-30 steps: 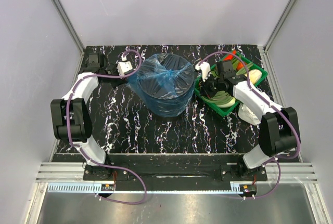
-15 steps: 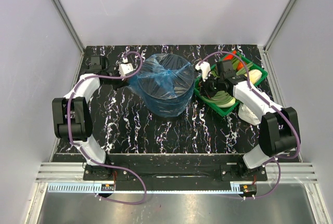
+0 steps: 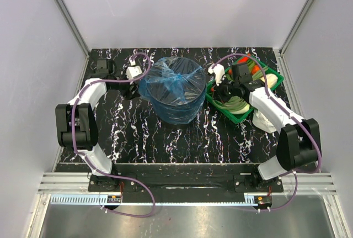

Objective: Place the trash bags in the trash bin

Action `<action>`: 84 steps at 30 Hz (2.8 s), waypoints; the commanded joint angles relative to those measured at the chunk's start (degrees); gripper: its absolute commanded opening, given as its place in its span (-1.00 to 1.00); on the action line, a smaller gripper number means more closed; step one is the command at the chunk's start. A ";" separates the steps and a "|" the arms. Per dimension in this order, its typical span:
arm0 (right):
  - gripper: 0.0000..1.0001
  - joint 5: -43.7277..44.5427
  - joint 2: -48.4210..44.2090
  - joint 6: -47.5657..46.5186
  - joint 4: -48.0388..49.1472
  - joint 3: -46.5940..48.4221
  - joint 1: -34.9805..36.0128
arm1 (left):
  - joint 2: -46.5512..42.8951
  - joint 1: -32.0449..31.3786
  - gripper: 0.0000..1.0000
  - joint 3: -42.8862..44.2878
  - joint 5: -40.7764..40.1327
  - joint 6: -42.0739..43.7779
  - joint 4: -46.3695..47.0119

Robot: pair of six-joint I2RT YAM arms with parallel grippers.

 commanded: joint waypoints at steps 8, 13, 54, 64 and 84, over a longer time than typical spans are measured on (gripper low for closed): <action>-1.00 0.97 -3.68 -1.89 -2.74 3.76 0.37 | -10.69 3.09 0.98 6.15 2.45 -3.87 -5.18; -1.00 2.90 -5.00 -1.10 -3.45 5.43 0.37 | -16.93 3.98 0.98 14.15 3.60 -13.68 -10.64; -0.42 8.09 -7.37 0.66 -3.45 3.42 0.37 | 3.10 -39.00 0.67 24.98 -31.91 -19.07 -19.70; -0.40 7.91 -7.28 1.71 -3.45 4.12 0.37 | 6.35 -39.70 0.75 26.38 -31.11 -18.02 -18.21; 0.15 2.31 -10.10 18.31 -4.77 15.36 -9.12 | 7.50 -39.88 0.91 21.47 -34.45 -15.21 -10.83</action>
